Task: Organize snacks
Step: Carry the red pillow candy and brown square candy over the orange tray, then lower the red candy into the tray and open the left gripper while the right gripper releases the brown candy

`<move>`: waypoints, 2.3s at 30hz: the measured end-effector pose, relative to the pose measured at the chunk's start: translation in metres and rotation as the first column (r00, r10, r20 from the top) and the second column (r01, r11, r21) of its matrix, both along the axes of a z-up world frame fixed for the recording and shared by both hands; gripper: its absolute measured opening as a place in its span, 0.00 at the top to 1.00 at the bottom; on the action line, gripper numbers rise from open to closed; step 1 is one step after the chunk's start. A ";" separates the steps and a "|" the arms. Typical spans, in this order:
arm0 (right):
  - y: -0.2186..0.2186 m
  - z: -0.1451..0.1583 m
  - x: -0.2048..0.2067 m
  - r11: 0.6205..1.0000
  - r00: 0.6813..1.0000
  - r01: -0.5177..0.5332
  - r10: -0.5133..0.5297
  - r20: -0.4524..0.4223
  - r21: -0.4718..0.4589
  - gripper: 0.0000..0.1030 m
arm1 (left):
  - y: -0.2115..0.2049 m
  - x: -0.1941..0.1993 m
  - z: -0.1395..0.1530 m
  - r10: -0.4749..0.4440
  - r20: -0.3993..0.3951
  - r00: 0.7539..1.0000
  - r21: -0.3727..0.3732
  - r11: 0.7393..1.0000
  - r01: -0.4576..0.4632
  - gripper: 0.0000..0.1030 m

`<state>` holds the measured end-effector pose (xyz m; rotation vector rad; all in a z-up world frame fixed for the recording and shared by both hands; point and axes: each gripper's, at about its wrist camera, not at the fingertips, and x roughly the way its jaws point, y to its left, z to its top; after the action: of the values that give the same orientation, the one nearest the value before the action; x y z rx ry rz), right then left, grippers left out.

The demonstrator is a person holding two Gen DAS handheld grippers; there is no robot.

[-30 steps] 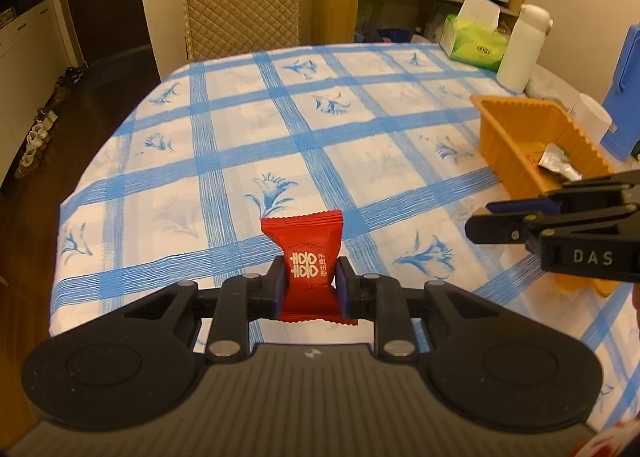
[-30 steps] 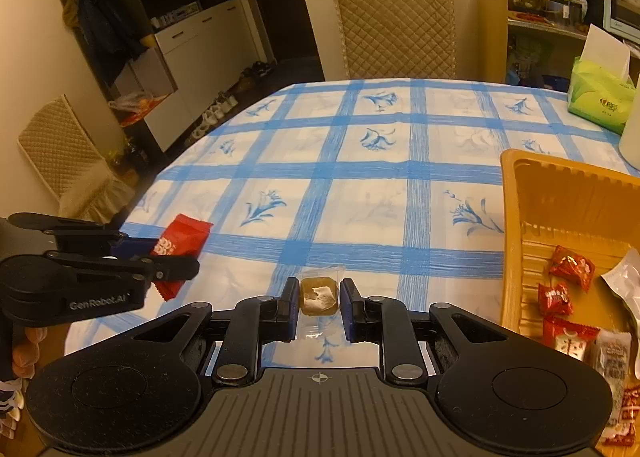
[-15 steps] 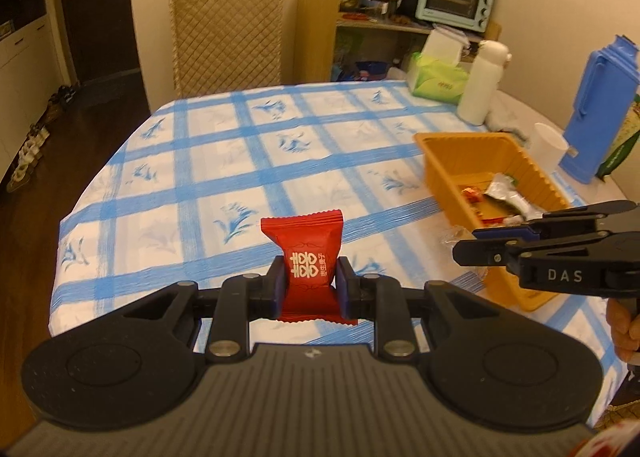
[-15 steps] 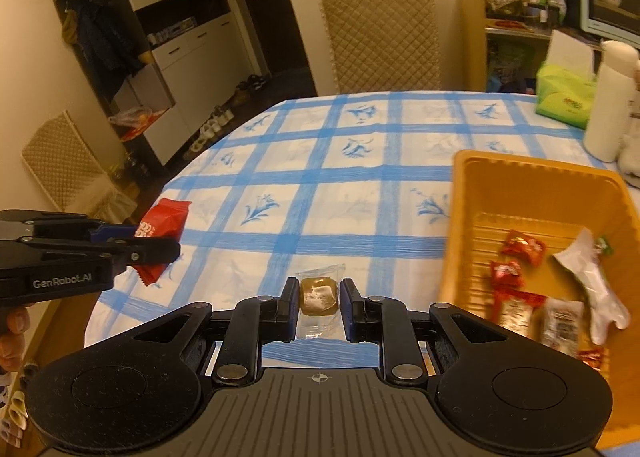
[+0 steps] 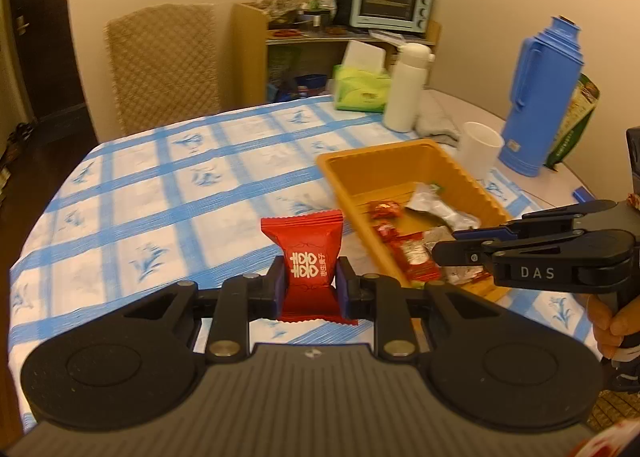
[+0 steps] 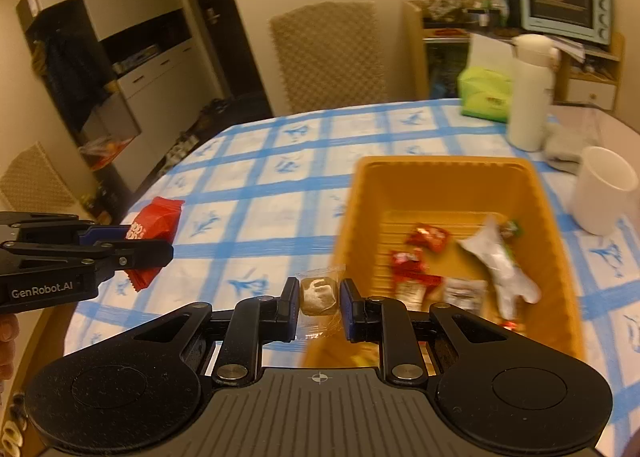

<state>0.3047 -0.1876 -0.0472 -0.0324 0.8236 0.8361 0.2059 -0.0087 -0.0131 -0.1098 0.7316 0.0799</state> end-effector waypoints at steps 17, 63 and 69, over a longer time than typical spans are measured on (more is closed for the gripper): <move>-0.068 0.005 0.035 0.990 0.989 0.144 -0.144 0.027 -0.008 0.79 | -0.066 0.060 -0.003 -0.130 0.007 0.991 0.011 0.991 0.130 0.78; -0.055 -0.035 0.124 0.977 0.976 0.212 -0.212 -0.044 -0.002 0.79 | -0.065 0.191 -0.060 -0.108 -0.136 0.985 0.071 0.990 0.118 0.78; -0.056 -0.038 0.126 0.979 0.977 0.205 -0.205 -0.051 -0.001 0.79 | -0.064 0.191 -0.066 -0.104 -0.147 0.984 0.075 0.990 0.116 0.78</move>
<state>0.4304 -0.2432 -0.0848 0.0768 0.8575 0.6457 0.3971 -0.0724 -0.0789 0.0164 0.8751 0.0129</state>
